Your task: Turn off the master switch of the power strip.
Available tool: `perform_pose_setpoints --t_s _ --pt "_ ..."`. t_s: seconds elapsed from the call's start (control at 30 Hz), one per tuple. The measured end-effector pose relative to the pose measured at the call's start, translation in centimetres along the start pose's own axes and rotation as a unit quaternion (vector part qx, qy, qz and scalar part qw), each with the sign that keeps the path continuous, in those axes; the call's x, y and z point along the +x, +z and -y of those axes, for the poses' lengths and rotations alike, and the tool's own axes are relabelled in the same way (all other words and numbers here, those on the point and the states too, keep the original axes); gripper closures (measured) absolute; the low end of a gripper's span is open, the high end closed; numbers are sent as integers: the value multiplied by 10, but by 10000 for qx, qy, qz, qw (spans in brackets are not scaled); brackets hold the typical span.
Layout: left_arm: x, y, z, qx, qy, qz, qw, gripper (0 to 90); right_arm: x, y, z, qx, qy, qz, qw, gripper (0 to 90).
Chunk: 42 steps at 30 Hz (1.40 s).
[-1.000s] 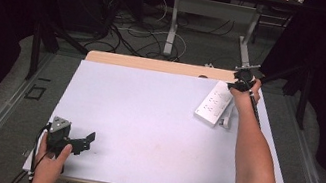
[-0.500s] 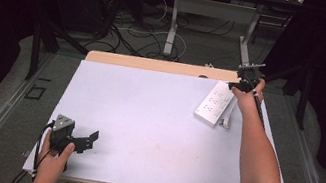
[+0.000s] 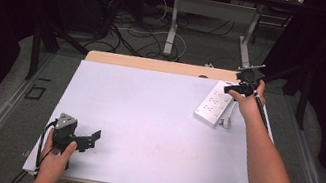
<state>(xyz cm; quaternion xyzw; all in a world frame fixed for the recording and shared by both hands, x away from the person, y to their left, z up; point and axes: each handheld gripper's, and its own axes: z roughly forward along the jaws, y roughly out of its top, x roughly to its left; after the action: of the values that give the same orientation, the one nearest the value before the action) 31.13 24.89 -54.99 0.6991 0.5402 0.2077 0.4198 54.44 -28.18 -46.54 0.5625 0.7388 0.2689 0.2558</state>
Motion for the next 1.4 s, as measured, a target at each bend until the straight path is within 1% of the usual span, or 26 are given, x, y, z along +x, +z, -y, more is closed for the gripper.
perform_pose_setpoints --t_s 0.1,0.17,0.2,0.23,0.27,0.33,0.37,0.43,0.5,0.6,0.7,0.83,0.87,0.9,0.93,1.07,1.1,1.13,1.2,1.23,1.3,1.4 --pt "0 2 0 50 46 2 10000 5 5 -5 1 -3 -48 -28 10000 119" --pt "0 2 -1 75 42 0 10000 4 8 -7 1 -32 -34 -100 9999 61" --pt "0 3 -1 84 50 -2 10000 5 8 -9 1 -12 -65 -112 9999 33" --pt "0 3 -1 84 50 -2 10000 4 10 -9 1 2 -47 -146 9999 9" --pt "0 3 -1 85 42 0 10000 5 11 -10 2 26 -48 -152 9999 0" --pt "-1 4 0 73 35 5 10000 4 13 -12 3 65 -87 -160 9998 0" --pt "-1 4 0 73 36 4 10000 4 13 -13 4 100 -156 -154 9997 0" --pt "-1 4 0 70 36 4 10000 4 16 -16 5 79 -136 -182 9997 0" --pt "-1 3 0 79 36 0 10000 4 17 -18 6 73 -211 -134 9997 0" --pt "-1 3 0 79 36 0 10000 4 21 -21 8 42 -221 -190 9996 0" --pt "-1 3 0 64 37 8 10000 4 24 -25 10 29 -311 -223 9993 0" --pt "-1 3 -1 75 37 10 10000 4 29 -32 12 -45 -304 -309 9990 0" --pt "-1 3 -1 73 34 7 10000 4 29 -34 13 -54 -339 -321 9989 0" --pt "-1 3 -1 74 31 3 10000 4 30 -36 13 -54 -310 -354 9989 0" --pt "-1 3 -1 77 33 2 10000 4 31 -37 14 -81 -341 -359 9987 0" --pt "-1 2 -1 72 41 1 10000 4 32 -43 15 -109 -304 -385 9987 0" --pt "-1 2 -1 50 34 0 10000 4 32 -48 16 -145 -283 -401 9987 0" --pt "-1 2 -1 49 27 2 10000 4 32 -48 16 -145 -283 -401 9987 0" --pt "-1 2 -1 50 24 1 10000 4 33 -55 18 -192 -287 -443 9984 0" --pt "-1 2 -1 50 24 1 10000 5 33 -55 18 -192 -287 -443 9984 0" --pt "-1 2 -1 46 20 7 10000 4 34 -62 22 -254 -314 -504 9979 0" --pt "-1 2 -1 46 18 6 10000 4 35 -68 27 -305 -344 -524 9976 0"
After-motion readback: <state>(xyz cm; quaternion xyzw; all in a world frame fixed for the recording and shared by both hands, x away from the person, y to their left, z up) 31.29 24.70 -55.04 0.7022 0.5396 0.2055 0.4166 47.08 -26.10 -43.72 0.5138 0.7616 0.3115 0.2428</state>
